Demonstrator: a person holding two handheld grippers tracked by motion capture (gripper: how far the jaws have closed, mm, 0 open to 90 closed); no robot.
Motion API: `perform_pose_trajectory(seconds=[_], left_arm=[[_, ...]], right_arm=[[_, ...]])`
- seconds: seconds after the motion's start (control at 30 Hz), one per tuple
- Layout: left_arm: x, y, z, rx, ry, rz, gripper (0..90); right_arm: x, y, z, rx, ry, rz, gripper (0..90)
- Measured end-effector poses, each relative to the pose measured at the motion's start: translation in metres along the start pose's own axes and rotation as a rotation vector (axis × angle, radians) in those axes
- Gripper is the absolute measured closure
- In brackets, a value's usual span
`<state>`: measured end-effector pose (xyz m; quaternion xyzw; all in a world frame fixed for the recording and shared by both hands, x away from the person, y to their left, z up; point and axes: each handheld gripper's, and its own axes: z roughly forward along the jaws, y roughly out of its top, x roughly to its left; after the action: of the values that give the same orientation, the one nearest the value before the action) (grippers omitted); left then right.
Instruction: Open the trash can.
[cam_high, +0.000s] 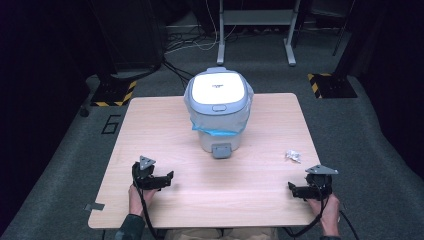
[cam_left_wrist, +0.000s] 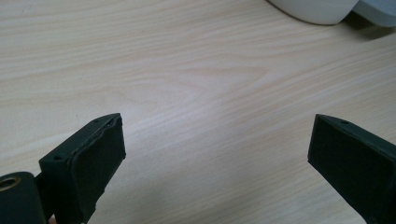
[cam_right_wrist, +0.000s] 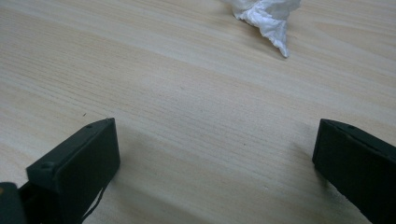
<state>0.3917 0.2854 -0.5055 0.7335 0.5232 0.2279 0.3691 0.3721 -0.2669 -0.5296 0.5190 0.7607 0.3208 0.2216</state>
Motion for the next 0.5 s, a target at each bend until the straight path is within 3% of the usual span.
perform_pose_trajectory(seconds=[0.5], left_arm=[[-0.016,0.017,0.005,-0.005,-0.06,0.029,2.3]], right_arm=[[0.0,0.0,0.0,0.0,0.002,-0.002,0.0]])
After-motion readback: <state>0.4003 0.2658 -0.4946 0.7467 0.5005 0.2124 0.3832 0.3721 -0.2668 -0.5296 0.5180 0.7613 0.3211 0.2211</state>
